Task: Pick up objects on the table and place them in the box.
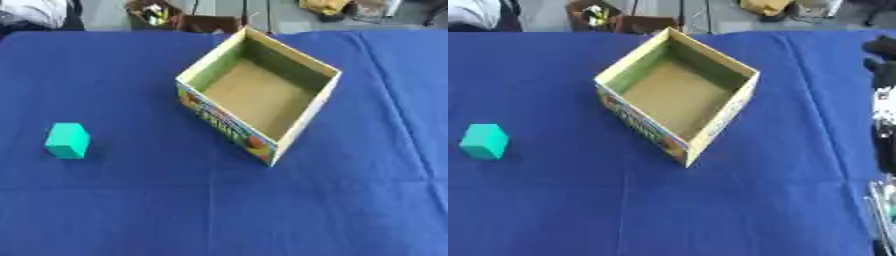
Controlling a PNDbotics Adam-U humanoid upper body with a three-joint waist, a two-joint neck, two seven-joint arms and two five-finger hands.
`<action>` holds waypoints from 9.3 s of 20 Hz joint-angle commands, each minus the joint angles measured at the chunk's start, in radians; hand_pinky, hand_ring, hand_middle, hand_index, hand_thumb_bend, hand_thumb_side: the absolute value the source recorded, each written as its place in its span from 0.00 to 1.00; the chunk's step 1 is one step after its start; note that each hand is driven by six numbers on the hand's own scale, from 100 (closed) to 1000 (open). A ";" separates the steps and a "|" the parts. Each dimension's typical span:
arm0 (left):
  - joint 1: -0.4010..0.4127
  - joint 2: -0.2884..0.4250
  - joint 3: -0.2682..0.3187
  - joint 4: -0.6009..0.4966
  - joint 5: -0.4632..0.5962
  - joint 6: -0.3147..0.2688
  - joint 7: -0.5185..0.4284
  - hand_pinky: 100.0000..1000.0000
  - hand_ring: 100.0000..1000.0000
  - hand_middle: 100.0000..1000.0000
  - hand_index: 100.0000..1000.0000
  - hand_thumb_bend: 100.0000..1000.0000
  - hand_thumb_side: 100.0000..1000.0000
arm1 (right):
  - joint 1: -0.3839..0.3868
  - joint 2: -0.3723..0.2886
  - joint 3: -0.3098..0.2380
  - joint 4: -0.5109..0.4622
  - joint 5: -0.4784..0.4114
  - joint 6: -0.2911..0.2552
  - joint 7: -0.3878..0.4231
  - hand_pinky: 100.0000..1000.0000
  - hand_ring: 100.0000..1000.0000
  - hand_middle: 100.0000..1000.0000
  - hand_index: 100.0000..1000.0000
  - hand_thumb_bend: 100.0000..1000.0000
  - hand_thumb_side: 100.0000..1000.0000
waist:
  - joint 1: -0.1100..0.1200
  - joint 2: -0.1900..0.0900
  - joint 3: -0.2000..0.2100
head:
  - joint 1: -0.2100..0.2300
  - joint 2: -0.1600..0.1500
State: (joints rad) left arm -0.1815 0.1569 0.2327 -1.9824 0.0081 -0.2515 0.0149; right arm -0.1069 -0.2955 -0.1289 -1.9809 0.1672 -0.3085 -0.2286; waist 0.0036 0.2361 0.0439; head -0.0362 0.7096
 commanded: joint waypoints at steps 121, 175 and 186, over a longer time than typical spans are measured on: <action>-0.494 0.684 -0.399 0.862 -0.633 -0.355 -0.881 0.77 0.82 0.82 0.94 0.74 0.65 | -0.023 0.013 0.049 -0.019 0.007 0.014 0.113 0.86 0.89 0.70 0.84 0.00 0.82 | 0.022 0.036 -0.056 | 0.093 0.003; -0.448 0.695 -0.431 0.682 -0.886 -0.291 -0.658 0.45 0.53 0.54 0.70 0.27 0.63 | -0.019 0.027 0.053 -0.019 0.010 0.009 0.129 0.87 0.90 0.70 0.84 0.00 0.82 | 0.008 0.048 -0.039 | 0.064 -0.002; -0.454 0.694 -0.416 0.651 -0.860 -0.249 -0.570 0.20 0.32 0.34 0.51 0.00 0.65 | -0.015 0.027 0.053 -0.019 0.010 0.007 0.131 0.87 0.90 0.70 0.84 0.00 0.83 | 0.006 0.047 -0.036 | 0.065 -0.003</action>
State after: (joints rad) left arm -0.6234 0.8179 -0.2015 -1.3123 -0.8573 -0.4994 -0.5687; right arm -0.1214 -0.2586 -0.0734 -1.9809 0.1761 -0.2983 -0.0990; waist 0.0093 0.2994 0.0065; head 0.0255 0.7107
